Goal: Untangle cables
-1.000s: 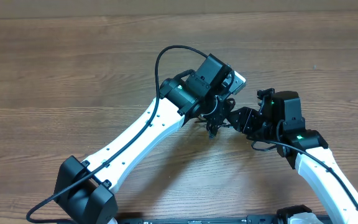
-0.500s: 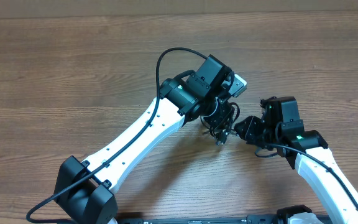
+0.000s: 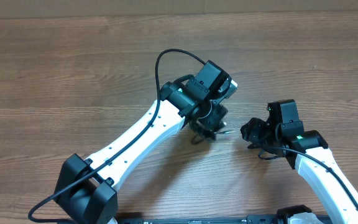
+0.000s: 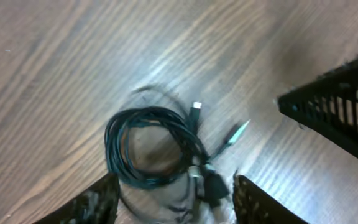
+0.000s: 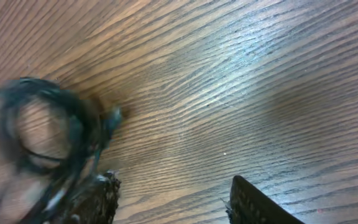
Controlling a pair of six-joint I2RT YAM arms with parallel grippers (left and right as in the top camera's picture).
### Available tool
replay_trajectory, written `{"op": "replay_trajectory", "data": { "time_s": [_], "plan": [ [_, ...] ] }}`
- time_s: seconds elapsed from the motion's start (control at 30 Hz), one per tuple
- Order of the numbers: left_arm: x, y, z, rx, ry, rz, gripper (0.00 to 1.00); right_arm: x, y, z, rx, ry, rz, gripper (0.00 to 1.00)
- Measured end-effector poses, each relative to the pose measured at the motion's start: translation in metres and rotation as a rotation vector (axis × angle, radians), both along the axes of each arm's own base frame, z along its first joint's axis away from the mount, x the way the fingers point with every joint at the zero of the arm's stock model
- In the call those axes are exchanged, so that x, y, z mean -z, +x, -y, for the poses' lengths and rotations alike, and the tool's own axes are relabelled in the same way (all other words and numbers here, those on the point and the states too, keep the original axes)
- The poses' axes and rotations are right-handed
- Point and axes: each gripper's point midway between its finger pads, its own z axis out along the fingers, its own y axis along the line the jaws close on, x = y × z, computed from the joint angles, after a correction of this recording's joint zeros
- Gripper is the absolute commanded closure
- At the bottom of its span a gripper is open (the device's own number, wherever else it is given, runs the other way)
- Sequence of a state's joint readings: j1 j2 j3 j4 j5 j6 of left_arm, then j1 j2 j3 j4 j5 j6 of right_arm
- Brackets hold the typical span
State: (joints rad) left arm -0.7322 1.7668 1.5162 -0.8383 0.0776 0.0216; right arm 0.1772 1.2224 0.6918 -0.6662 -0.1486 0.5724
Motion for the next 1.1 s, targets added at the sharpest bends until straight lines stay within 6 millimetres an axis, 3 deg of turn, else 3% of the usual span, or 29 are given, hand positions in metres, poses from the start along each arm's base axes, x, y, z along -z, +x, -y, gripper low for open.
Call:
{"op": "replay_trajectory", "data": {
  "time_s": [0.4,0.63,0.83,1.1],
  "plan": [
    [0.009,0.030,-0.042,-0.120,0.035,-0.018,0.22,0.001,-0.001,0.000,0.000,-0.001,-0.005,0.42],
    [0.046,0.032,-0.044,-0.125,0.068,-0.110,0.23,0.001,-0.001,0.000,0.001,-0.001,-0.007,0.42],
    [0.080,0.033,-0.048,-0.127,0.113,-0.178,0.34,0.001,-0.002,0.000,0.001,-0.001,-0.007,0.42],
    [0.124,0.037,-0.053,-0.138,0.171,-0.230,0.32,0.001,-0.001,0.000,0.001,-0.001,-0.007,0.42]
  ]
}}
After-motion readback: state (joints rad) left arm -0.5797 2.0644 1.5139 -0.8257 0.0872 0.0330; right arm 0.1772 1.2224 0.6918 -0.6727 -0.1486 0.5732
